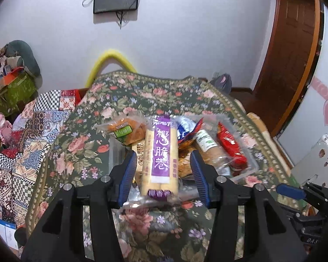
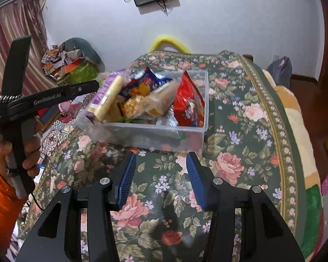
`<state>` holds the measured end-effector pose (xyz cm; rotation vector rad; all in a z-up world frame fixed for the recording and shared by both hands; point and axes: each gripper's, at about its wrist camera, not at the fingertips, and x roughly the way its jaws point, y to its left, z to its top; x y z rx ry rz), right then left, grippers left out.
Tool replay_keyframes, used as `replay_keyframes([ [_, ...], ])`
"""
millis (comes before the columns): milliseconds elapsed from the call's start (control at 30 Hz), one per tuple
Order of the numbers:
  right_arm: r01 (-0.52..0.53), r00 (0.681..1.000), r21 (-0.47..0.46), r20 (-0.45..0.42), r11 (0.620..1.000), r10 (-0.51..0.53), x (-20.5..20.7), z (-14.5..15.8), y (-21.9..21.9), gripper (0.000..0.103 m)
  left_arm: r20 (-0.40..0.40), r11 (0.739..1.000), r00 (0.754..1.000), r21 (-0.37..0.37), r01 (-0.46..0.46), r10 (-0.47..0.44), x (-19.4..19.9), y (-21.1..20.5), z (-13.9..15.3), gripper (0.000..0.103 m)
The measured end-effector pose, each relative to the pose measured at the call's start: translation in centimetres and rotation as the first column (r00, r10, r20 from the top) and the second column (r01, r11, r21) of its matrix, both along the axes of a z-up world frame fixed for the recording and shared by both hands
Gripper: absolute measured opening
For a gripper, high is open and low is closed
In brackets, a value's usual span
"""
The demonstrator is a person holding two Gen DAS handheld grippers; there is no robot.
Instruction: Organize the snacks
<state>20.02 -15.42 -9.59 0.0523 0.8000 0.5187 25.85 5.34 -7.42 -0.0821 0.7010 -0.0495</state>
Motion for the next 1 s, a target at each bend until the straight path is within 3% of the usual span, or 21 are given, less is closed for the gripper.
replay_keyframes([
  [267,0.011,0.985,-0.004,0.172,1.000,-0.010,-3.8,5.6,-0.1,0.045,0.149,1.000,0.989,-0.016,0.009,-0.007,-7.0,-0.9,5.3,0.051],
  [600,0.033,0.930,0.014,0.366,0.999,-0.036,-9.2,11.3,0.0,0.054,0.337,1.000,0.941,0.011,-0.023,0.018,-15.6,-2.4,9.9,0.062],
  [800,0.048,0.887,0.033,0.457,0.998,-0.057,-12.1,13.4,0.2,0.067,0.388,0.999,0.921,0.001,-0.038,0.035,-18.9,-3.0,10.7,0.069],
  [1000,0.059,0.866,0.050,0.495,0.997,-0.076,-13.2,13.7,0.4,0.083,0.414,0.999,0.909,0.005,-0.053,0.047,-20.8,-3.4,10.8,0.078],
])
